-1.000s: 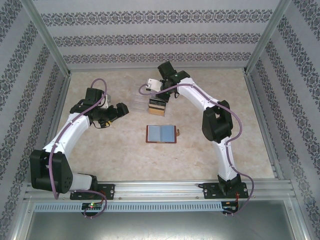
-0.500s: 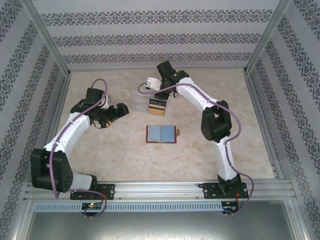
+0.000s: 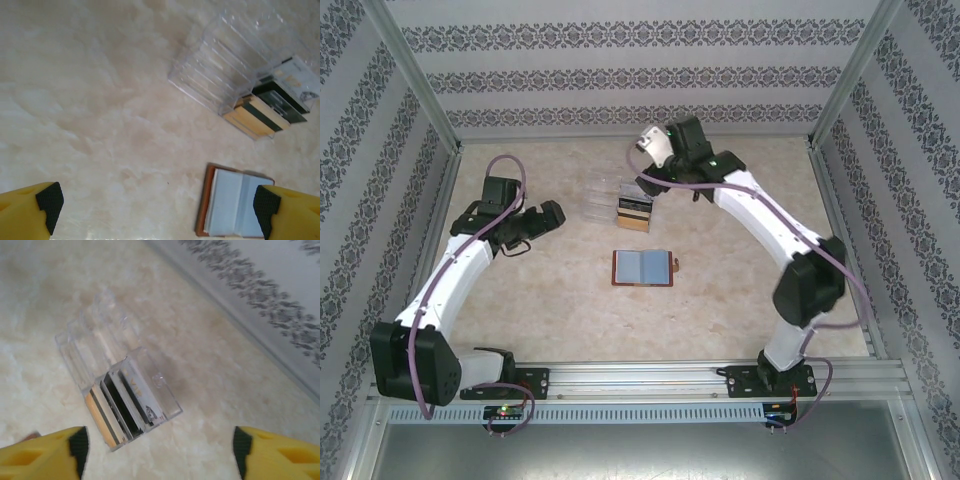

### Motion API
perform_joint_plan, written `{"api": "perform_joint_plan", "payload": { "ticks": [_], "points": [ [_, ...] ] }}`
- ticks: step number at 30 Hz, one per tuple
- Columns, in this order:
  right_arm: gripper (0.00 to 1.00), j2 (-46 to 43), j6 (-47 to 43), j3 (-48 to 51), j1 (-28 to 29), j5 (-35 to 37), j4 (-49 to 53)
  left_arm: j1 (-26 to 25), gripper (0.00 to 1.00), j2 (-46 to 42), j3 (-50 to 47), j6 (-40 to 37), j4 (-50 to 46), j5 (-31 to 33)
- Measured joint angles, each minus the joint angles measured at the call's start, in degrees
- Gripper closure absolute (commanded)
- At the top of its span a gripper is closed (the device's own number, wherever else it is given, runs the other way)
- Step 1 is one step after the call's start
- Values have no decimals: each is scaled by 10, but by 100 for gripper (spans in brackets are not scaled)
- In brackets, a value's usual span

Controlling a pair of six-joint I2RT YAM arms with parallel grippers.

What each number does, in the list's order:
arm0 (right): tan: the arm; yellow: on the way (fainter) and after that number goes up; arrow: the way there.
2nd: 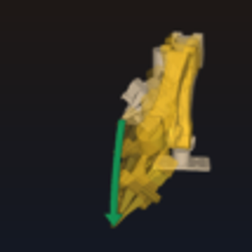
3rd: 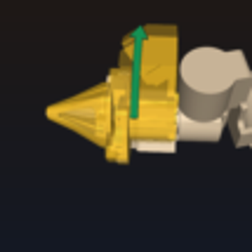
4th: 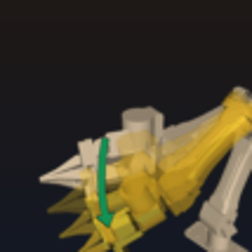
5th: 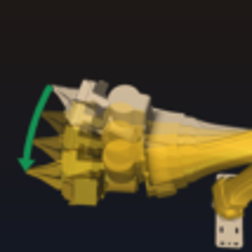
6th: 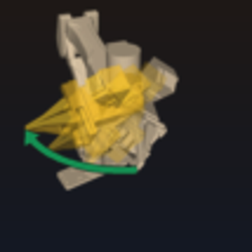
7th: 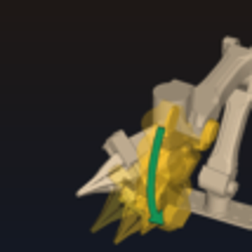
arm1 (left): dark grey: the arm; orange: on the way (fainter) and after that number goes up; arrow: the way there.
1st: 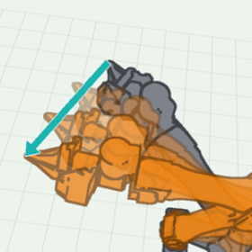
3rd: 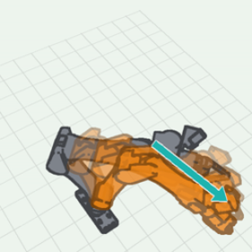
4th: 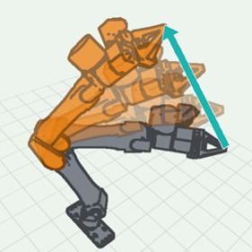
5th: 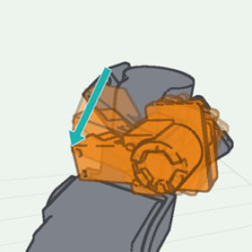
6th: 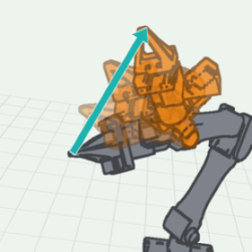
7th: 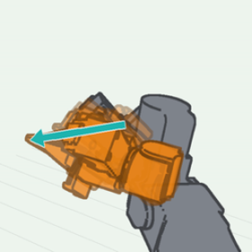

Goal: Take the credit cards out of the card holder

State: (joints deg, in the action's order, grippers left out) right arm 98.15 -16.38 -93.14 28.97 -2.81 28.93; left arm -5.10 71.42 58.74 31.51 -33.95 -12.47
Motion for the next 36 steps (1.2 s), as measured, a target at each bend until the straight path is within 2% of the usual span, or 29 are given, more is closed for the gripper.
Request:
{"api": "perform_joint_plan", "payload": {
  "ticks": [3, 8, 12, 14, 17, 20, 23, 27, 36],
  "points": [
    [2, -86, 48, 94, -3, 41, -50, 0, 1, -14, 0, 0, 14, 47],
    [2, -215, 114, 240, -26, 134, -120, 0, 1, -42, -31, -2, 83, 138],
    [2, -300, 168, 351, -83, 203, -172, 3, 1, -69, -105, -27, 158, 214],
    [2, -337, 202, 414, -129, 228, -198, 3, 1, -85, -157, -47, 207, 249],
    [2, -368, 235, 498, -189, 251, -241, 3, 1, -107, -228, -86, 269, 296],
    [2, -379, 240, 592, -214, 273, -316, 4, 1, -108, -268, -124, 319, 338],
    [2, -358, 237, 647, -221, 282, -363, 12, 1, -85, -289, -153, 377, 353],
    [2, -295, 224, 655, -225, 291, -427, 22, 1, -28, -314, -180, 467, 343],
    [2, -208, 187, 697, -225, 241, -622, 37, 1, 53, -375, -245, 672, 249]
  ]
}}
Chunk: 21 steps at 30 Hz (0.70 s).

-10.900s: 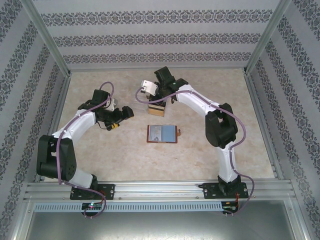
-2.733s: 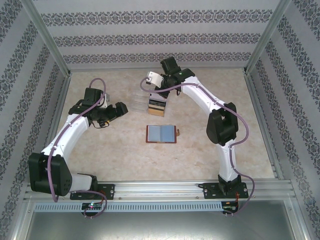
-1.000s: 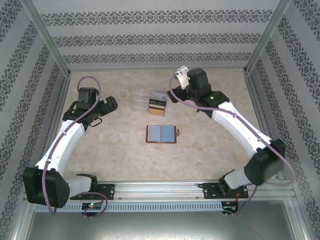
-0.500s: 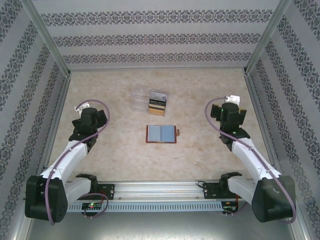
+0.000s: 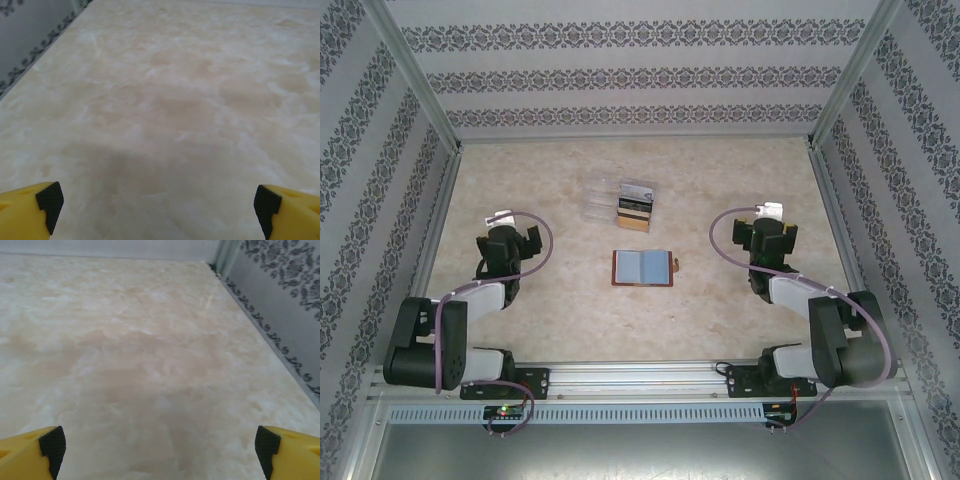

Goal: Take the credit cards out of the card holder

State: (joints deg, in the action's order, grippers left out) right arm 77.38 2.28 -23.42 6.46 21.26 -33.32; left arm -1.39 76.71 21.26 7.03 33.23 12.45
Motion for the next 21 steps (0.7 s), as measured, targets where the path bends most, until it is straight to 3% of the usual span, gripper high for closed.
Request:
{"api": "perform_joint_plan", "payload": {
  "ticks": [10, 21],
  "points": [
    [2, 52, -21, 12, -10, -82, -119, 20, 1, 81, -23, -21, 144, -70],
    [2, 86, -21, 24, -26, -119, -167, 20, 0, 123, 0, -26, 156, -94]
  ]
}}
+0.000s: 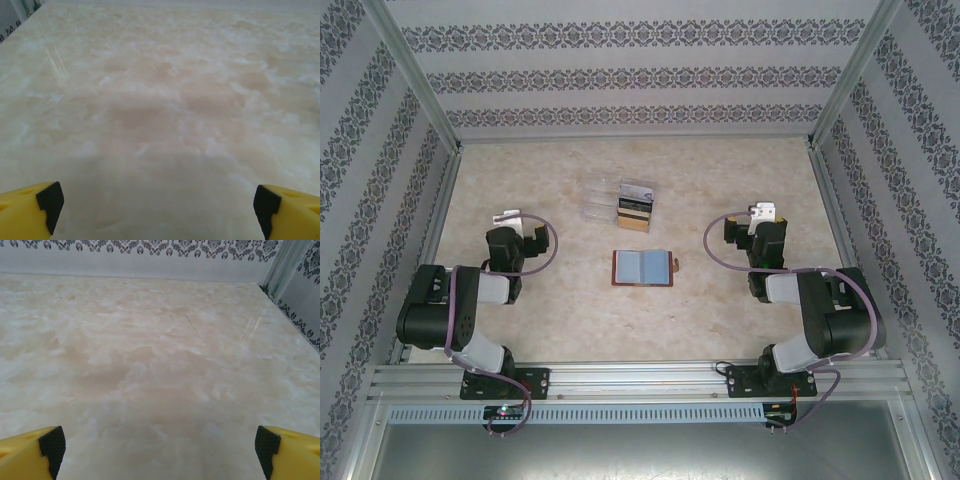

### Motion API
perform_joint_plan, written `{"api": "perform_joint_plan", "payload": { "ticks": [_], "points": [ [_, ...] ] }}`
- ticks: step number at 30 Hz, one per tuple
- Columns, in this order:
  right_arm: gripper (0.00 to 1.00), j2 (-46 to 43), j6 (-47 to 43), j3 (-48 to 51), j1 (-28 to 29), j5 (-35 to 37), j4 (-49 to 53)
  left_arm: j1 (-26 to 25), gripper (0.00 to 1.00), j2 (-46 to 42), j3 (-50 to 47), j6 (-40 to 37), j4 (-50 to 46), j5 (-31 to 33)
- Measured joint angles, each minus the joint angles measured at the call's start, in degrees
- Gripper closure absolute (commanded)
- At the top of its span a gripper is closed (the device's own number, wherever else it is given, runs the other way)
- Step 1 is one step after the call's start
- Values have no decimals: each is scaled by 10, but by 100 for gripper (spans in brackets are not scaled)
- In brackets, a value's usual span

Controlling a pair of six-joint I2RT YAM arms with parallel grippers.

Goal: Take the credit cards out of the card holder

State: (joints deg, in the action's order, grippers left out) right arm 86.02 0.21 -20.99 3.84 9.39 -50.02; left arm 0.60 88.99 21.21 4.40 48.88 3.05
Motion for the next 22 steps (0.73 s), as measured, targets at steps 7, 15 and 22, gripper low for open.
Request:
{"api": "perform_joint_plan", "payload": {
  "ticks": [7, 15, 22],
  "points": [
    [2, 0, 7, 0, -12, -4, 0, -2, 1, 0, 12, -17, -10, -17],
    [2, 0, 9, 0, -12, -5, 0, -2, 1, 0, 20, -30, -19, -46],
    [2, 0, 9, 0, -12, -7, 0, -2, 1, 0, 21, -30, -20, -47]
  ]
}}
